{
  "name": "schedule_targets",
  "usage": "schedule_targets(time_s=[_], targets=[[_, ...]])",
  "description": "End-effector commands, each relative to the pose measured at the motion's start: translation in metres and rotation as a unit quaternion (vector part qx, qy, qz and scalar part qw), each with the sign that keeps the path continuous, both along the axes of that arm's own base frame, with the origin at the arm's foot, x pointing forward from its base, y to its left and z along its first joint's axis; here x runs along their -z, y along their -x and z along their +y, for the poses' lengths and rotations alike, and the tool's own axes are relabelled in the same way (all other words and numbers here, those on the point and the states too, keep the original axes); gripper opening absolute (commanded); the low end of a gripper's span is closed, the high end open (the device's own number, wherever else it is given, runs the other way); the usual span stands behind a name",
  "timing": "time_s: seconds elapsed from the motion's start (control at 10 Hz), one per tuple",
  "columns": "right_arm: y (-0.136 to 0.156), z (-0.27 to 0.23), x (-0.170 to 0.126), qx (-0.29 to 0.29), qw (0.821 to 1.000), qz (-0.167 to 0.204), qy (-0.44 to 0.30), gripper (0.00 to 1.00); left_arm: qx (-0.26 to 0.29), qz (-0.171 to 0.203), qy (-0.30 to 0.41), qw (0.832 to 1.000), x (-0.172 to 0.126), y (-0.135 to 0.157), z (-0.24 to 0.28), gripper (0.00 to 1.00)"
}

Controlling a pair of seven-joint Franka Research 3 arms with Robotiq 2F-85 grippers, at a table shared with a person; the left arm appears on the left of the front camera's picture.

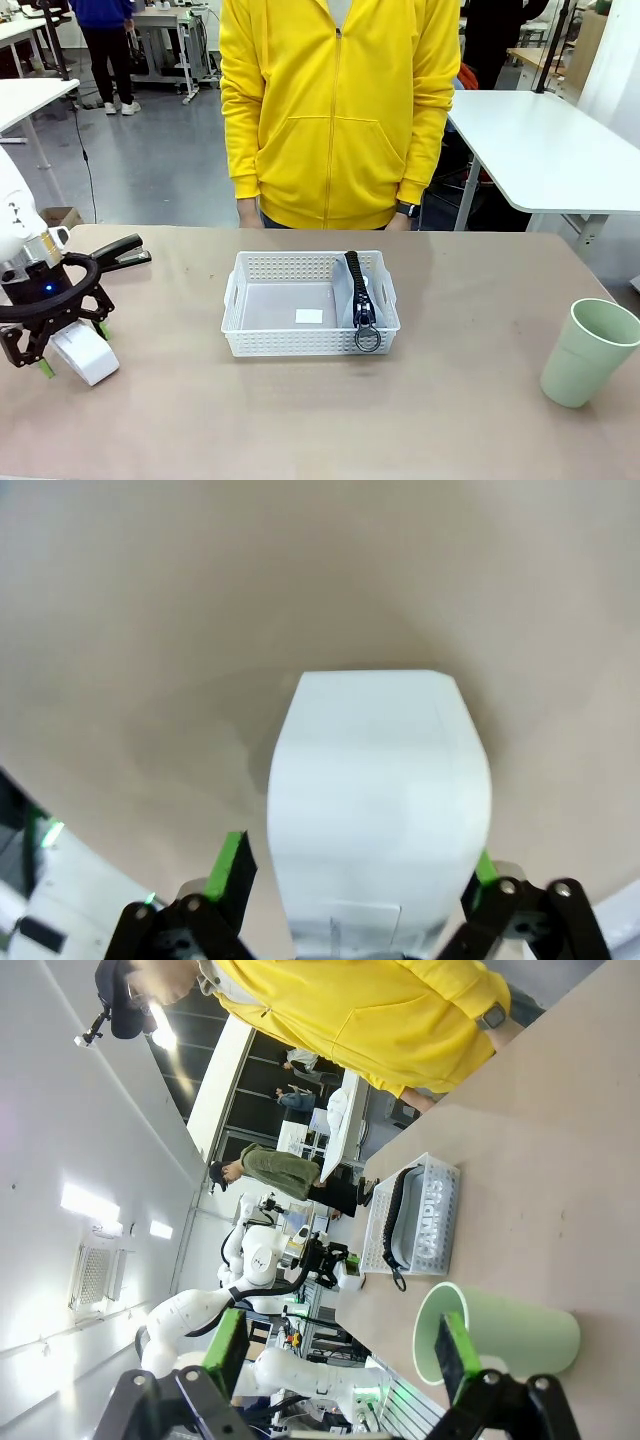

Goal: Efficiently arrange items inside the basket to fit them all.
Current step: Pick up the Digital clock and place it inside the Organizing basket.

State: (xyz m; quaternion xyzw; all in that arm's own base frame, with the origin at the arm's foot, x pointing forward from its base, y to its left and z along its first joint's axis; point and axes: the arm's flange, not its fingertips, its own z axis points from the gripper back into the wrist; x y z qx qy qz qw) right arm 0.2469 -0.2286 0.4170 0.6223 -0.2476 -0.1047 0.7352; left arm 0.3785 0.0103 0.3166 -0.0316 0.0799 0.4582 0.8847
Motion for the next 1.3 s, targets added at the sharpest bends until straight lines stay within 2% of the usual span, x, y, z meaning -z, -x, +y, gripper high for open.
schedule_targets(time_s=[0.0, 0.4, 0.5, 0.6, 0.7, 0.9, 1.0, 1.1, 1.2], targets=[[-0.0003, 0.0004, -0.0034, 0.003, 1.0, -0.005, -0.008, 1.0, -0.008, 0.001, -0.015, 1.0, -0.0005, -0.0068, -0.0032, 1.0], [-0.0003, 0.0004, -0.0034, 0.003, 1.0, -0.005, -0.008, 1.0, -0.005, -0.002, -0.013, 1.0, 0.0008, -0.0072, -0.003, 1.0], [-0.0003, 0.0004, -0.0034, 0.003, 1.0, -0.005, -0.008, 1.0, -0.009, -0.003, -0.01, 1.0, 0.0004, -0.0077, -0.0025, 0.41], [-0.0003, 0.0004, -0.0034, 0.003, 1.0, -0.005, -0.008, 1.0, -0.01, -0.003, -0.016, 1.0, -0.0005, -0.0078, -0.0023, 0.4], [-0.0003, 0.0004, -0.0034, 0.003, 1.0, -0.005, -0.008, 1.0, -0.011, 0.001, -0.021, 1.0, 0.0006, -0.0079, -0.0026, 0.0], [-0.0003, 0.0004, -0.0034, 0.003, 1.0, -0.005, -0.008, 1.0, -0.012, 0.002, -0.024, 1.0, 0.0011, -0.0088, -0.0023, 0.0], [-0.0003, 0.0004, -0.0034, 0.003, 1.0, -0.005, -0.008, 1.0, -0.012, 0.002, -0.022, 1.0, 0.0013, -0.009, -0.0024, 0.13], [-0.0003, 0.0004, -0.0034, 0.003, 1.0, -0.005, -0.008, 1.0, -0.011, 0.001, -0.024, 1.0, 0.0011, -0.0087, -0.0022, 0.04], [-0.0003, 0.0004, -0.0034, 0.003, 1.0, -0.005, -0.008, 1.0, -0.011, -0.003, -0.021, 1.0, -0.0005, -0.0081, -0.0016, 0.0]])
